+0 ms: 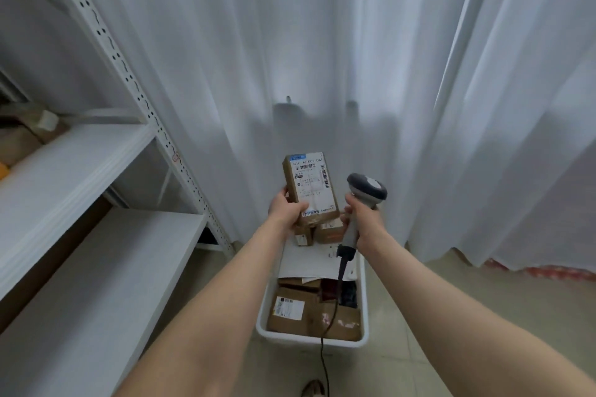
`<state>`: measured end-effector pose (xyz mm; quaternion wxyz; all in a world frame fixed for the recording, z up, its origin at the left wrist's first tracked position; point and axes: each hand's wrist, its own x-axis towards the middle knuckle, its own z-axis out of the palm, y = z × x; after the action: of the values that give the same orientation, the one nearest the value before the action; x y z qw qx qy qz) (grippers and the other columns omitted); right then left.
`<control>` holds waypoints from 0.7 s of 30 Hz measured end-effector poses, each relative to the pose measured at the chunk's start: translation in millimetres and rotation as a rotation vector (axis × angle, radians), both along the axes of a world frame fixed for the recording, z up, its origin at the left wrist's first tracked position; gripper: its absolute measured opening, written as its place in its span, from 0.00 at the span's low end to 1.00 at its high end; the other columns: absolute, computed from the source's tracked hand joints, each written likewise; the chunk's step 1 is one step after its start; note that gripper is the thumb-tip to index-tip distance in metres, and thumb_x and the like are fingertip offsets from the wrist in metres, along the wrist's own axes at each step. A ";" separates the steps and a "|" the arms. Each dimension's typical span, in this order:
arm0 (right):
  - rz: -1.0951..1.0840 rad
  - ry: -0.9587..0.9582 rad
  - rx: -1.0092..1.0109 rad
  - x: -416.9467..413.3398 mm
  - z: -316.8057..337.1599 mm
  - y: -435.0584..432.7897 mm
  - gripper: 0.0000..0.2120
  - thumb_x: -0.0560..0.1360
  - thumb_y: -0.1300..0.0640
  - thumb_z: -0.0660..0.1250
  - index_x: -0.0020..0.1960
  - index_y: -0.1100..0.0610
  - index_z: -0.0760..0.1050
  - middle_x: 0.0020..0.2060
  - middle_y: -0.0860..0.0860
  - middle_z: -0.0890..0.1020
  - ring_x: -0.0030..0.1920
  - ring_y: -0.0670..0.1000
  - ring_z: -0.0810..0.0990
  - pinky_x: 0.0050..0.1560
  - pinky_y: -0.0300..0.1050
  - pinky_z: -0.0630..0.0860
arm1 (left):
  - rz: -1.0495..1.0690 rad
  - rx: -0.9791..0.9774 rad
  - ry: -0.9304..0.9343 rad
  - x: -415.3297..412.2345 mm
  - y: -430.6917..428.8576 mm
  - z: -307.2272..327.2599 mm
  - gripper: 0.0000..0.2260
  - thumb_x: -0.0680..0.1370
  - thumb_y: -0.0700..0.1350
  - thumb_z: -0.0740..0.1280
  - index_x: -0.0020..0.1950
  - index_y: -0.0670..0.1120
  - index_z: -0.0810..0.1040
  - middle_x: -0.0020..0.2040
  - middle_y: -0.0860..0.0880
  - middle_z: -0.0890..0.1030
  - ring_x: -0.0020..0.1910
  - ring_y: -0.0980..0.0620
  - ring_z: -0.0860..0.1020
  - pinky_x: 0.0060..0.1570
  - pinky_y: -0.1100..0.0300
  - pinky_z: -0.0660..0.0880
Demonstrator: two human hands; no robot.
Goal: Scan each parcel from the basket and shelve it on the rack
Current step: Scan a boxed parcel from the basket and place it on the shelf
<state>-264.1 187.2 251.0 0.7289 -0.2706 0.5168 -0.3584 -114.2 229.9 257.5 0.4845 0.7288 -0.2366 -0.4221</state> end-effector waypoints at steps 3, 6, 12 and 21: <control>0.122 -0.034 -0.037 -20.4 23.1 20.4 0.07 0.76 0.56 0.69 0.52 0.58 0.76 0.33 0.52 0.81 0.27 0.47 0.78 0.29 0.41 0.76 | 0.012 0.013 -0.112 -12.4 27.6 7.8 0.25 0.75 0.33 0.67 0.70 0.47 0.68 0.62 0.44 0.78 0.56 0.45 0.80 0.53 0.47 0.80; 0.254 0.023 -0.120 -28.2 44.1 40.3 0.09 0.77 0.57 0.68 0.53 0.60 0.76 0.29 0.53 0.79 0.27 0.49 0.77 0.28 0.41 0.75 | 0.011 0.037 -0.139 -23.9 47.8 12.9 0.24 0.75 0.32 0.67 0.69 0.47 0.69 0.62 0.44 0.78 0.57 0.45 0.80 0.53 0.49 0.80; 0.386 0.109 -0.160 -30.0 72.6 67.9 0.08 0.76 0.59 0.67 0.52 0.62 0.74 0.26 0.53 0.78 0.24 0.48 0.75 0.27 0.40 0.74 | 0.033 0.061 -0.125 -30.8 71.2 19.0 0.23 0.76 0.32 0.66 0.69 0.47 0.70 0.61 0.44 0.79 0.57 0.44 0.79 0.55 0.48 0.79; 0.428 0.135 -0.142 -23.7 90.9 99.2 0.03 0.76 0.61 0.65 0.46 0.61 0.73 0.24 0.52 0.76 0.20 0.47 0.73 0.23 0.37 0.72 | 0.041 0.092 -0.136 -12.1 100.0 21.0 0.21 0.77 0.33 0.66 0.68 0.46 0.70 0.62 0.44 0.78 0.57 0.44 0.79 0.53 0.51 0.79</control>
<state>-287.8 286.4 341.9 0.7310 -0.4481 0.4688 -0.2121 -126.4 329.9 278.5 0.4420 0.7819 -0.2343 -0.3720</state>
